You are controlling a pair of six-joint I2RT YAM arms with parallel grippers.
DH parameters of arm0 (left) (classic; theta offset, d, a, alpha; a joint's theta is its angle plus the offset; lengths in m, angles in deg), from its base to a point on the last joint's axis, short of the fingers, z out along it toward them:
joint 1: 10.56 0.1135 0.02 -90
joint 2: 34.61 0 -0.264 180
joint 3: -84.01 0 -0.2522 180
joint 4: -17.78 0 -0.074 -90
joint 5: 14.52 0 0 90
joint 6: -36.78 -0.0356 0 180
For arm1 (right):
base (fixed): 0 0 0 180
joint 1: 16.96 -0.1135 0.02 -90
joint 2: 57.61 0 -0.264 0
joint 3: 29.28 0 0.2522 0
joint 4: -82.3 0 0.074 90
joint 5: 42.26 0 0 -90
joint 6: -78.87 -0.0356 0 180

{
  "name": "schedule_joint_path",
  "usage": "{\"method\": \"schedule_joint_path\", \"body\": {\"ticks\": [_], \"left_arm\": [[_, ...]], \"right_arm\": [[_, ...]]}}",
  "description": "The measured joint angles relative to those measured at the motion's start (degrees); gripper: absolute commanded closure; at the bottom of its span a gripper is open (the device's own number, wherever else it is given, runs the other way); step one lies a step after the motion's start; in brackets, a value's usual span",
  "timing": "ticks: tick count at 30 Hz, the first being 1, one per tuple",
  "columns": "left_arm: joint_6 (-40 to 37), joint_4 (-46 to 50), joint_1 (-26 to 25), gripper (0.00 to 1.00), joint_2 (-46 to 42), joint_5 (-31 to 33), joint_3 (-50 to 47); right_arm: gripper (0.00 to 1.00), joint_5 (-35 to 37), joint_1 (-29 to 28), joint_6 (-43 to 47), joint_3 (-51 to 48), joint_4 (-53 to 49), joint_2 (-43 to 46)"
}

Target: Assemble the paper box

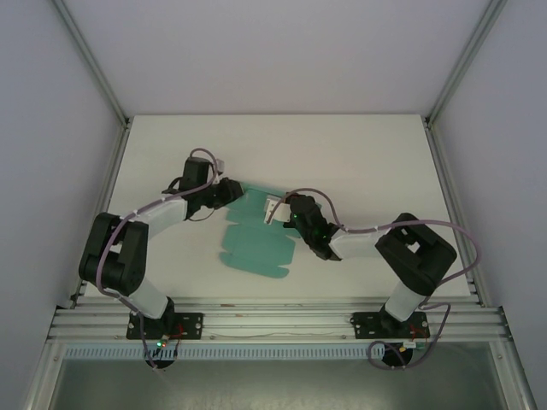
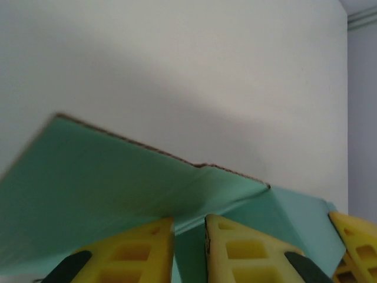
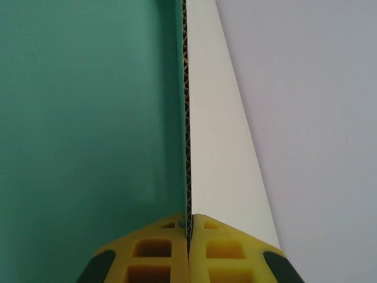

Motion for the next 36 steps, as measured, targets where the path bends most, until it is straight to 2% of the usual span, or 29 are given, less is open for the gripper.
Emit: {"method": "schedule_joint_path", "body": {"ticks": [4, 6, 10, 11, 16, 18, 20, 22, 29, 31, 36], "left_arm": [[-1.2, 0.2, -3.0, 0.77, -1.1, 0.6, -0.2], [-1.5, 0.2, -4.0, 0.7, -1.4, 1.4, -0.2], [-1.5, 0.2, -4.4, 0.66, -1.4, 2.8, 0.0], [-1.5, 0.2, -4.6, 0.57, -1.3, 3.1, 0.1], [0.2, -1.1, -5.2, 0.36, -0.3, 3.4, 0.6], [0.8, -1.6, -5.4, 0.31, -0.1, 3.5, 0.7], [1.4, -2.0, -5.6, 0.2, 0.0, 3.4, 0.7], [1.7, -2.2, -5.8, 0.14, 0.0, 3.4, 0.6], [0.0, -0.6, -6.4, 0.08, -2.8, 4.4, -0.1], [-1.3, 1.1, -6.6, 0.0, -5.9, 6.1, -1.1], [-4.5, 5.3, -5.2, 0.0, -15.1, 12.5, -3.6]], "right_arm": [[1.0, 0.0, -0.1, -0.3, 0.0, 0.2, 0.0], [1.0, 0.2, -0.1, -0.5, 0.0, 0.2, 0.0], [1.0, 0.4, -0.1, -0.9, 0.0, 0.2, 0.0], [1.0, 0.4, -0.1, -0.9, 0.0, 0.2, 0.1], [1.0, 0.9, -0.1, -1.9, -1.0, 0.1, 1.0], [1.0, 1.1, -0.1, -2.3, -1.2, 0.0, 1.4], [1.0, 1.3, -0.1, -2.7, -1.6, 0.0, 1.9], [1.0, 1.3, -0.1, -3.2, -1.8, 0.0, 2.3], [1.0, 1.7, -0.2, -4.2, -1.8, 0.3, 3.3], [1.0, 1.7, -0.3, -4.2, -1.8, 0.3, 3.7], [1.0, 1.0, -0.4, -4.7, -2.1, -1.3, 5.2]]}}
